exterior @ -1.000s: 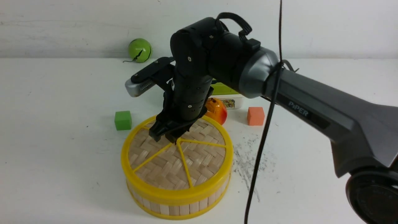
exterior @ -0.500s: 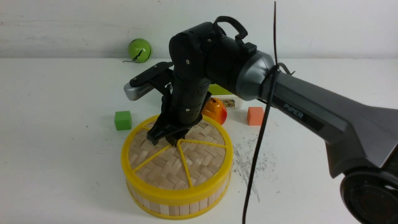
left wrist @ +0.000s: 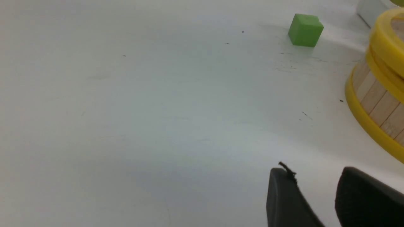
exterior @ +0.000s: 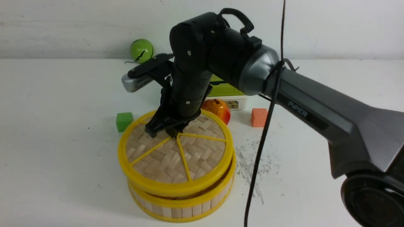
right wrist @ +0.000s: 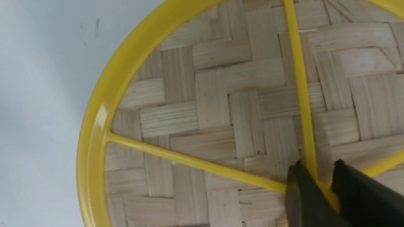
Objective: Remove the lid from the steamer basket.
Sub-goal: Use the right arm to place the steamer lid on the table
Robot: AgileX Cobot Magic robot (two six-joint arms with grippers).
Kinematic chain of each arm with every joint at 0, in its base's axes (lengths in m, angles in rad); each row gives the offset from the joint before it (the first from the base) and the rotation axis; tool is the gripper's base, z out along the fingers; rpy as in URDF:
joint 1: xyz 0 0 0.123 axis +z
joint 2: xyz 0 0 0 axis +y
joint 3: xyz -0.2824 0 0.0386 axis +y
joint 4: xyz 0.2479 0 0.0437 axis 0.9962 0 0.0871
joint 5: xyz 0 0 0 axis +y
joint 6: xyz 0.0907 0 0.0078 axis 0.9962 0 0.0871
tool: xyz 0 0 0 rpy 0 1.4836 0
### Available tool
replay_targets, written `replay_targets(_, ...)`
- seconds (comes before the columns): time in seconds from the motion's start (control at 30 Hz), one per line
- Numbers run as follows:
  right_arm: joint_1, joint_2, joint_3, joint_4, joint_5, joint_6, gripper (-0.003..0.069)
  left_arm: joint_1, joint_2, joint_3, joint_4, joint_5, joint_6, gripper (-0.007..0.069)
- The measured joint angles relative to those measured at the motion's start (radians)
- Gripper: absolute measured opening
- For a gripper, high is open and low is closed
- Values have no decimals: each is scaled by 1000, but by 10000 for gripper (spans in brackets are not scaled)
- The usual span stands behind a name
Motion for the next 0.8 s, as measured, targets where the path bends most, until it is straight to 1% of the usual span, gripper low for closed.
replay_targets(0.1, 0, -43, -24, 5, -3, 0, 107, 0, 0, 0, 0, 0, 0, 240)
replay_targets(0.3, 0, -237, -16, 1, 1, 0, 107, 0, 0, 0, 0, 0, 0, 240)
replay_targets(0.4, -1, -378, 83, -29, 0, -1, 107, 0, 0, 0, 0, 0, 0, 240)
replay_targets(0.47, -7, -430, 132, -43, 1, -1, 107, 0, 0, 0, 0, 0, 0, 240)
replay_targets(0.53, -38, -534, 290, -52, 2, 0, 107, 0, 0, 0, 0, 0, 0, 240)
replay_targets(0.57, -46, -551, 317, -52, 2, 0, 107, 0, 0, 0, 0, 0, 0, 240)
replay_targets(0.63, -114, -649, 485, -49, 2, 0, 107, 0, 0, 0, 0, 0, 0, 240)
replay_targets(0.7, -156, -703, 571, -44, 2, 0, 107, 0, 0, 0, 0, 0, 0, 240)
replay_targets(0.77, -266, -790, 765, -21, -5, 0, 107, 0, 0, 0, 0, 0, 0, 239)
replay_targets(0.8, -273, -796, 778, -21, -7, 0, 107, 0, 0, 0, 0, 0, 0, 239)
